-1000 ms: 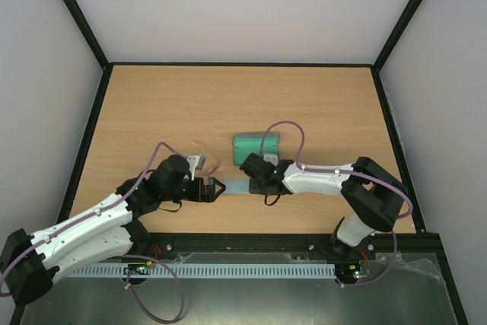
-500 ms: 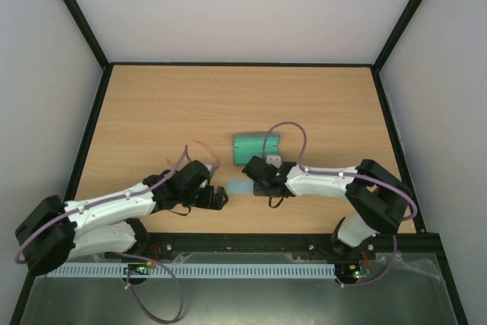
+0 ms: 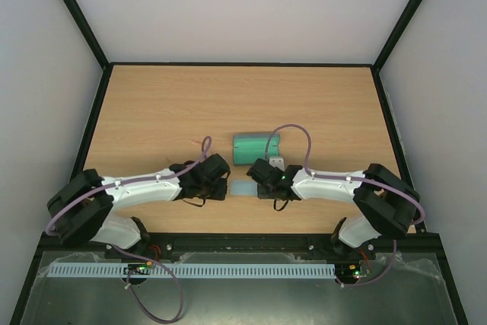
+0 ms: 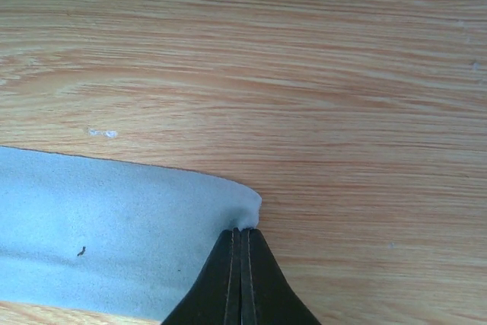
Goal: Organize the sunglasses
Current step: Pick up the glasses cleaning cloth from the center of the board.
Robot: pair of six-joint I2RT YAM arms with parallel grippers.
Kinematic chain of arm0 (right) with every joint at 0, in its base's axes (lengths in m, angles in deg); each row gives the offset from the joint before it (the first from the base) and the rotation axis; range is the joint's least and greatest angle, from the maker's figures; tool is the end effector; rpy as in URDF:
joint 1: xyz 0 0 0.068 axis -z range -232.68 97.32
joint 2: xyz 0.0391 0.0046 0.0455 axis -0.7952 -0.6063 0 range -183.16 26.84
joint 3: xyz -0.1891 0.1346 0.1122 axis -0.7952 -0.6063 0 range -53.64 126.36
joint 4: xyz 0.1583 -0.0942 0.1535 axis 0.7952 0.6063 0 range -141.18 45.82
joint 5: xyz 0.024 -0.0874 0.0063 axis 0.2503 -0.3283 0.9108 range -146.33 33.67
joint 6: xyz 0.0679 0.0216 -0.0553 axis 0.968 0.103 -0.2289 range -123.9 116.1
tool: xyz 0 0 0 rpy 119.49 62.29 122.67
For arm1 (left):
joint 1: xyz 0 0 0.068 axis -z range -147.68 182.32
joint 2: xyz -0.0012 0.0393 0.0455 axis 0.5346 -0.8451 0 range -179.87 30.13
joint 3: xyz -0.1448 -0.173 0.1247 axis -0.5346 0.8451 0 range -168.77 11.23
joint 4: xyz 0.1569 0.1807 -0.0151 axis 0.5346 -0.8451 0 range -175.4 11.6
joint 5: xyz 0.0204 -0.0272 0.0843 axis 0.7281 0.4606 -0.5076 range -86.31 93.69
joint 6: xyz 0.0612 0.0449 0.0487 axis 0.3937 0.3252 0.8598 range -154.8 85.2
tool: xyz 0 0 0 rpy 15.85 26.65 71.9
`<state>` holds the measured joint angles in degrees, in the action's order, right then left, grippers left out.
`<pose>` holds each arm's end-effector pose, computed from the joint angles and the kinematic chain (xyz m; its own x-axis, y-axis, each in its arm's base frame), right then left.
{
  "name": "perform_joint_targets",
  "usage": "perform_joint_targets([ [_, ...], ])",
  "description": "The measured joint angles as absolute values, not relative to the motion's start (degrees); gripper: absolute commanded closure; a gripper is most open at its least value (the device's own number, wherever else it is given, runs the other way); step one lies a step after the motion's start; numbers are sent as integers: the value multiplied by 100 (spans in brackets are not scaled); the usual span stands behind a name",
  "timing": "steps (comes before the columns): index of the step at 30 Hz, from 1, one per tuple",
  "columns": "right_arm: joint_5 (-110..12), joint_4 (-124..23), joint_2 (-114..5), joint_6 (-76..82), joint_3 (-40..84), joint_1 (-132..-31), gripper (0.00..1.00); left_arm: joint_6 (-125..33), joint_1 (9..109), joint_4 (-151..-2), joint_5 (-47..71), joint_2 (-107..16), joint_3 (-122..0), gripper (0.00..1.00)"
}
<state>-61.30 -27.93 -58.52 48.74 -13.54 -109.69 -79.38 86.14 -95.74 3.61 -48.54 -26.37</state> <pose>0.1448 0.2102 0.1023 -0.9579 -0.0213 -0.2864 -0.0939 0.9657 0.2422 0.1528 -0.2087 0.1249 -0.9245 0.0750 -0.3738 0.2216 0.9035 -0.3667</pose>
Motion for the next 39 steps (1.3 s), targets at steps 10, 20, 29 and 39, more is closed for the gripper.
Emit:
perform_joint_targets([
  [10, -6049, -3014, -5745, 4795, -1501, -10969, 99, -8047, 8833, -9583, 108, -5529, -2972, 62],
  [20, -5894, -3139, -5649, 4787, -1568, -10969, 99, -8178, 8890, -9559, -32, -5754, -3094, 64],
  [29, -5824, -3257, -5586, 4791, -1678, -10969, 99, -8259, 8894, -9425, -133, -5894, -3171, 71],
  [39, -5782, -3314, -5575, 4793, -1699, -10969, 99, -8300, 8894, -9266, -148, -6008, -3199, 93],
])
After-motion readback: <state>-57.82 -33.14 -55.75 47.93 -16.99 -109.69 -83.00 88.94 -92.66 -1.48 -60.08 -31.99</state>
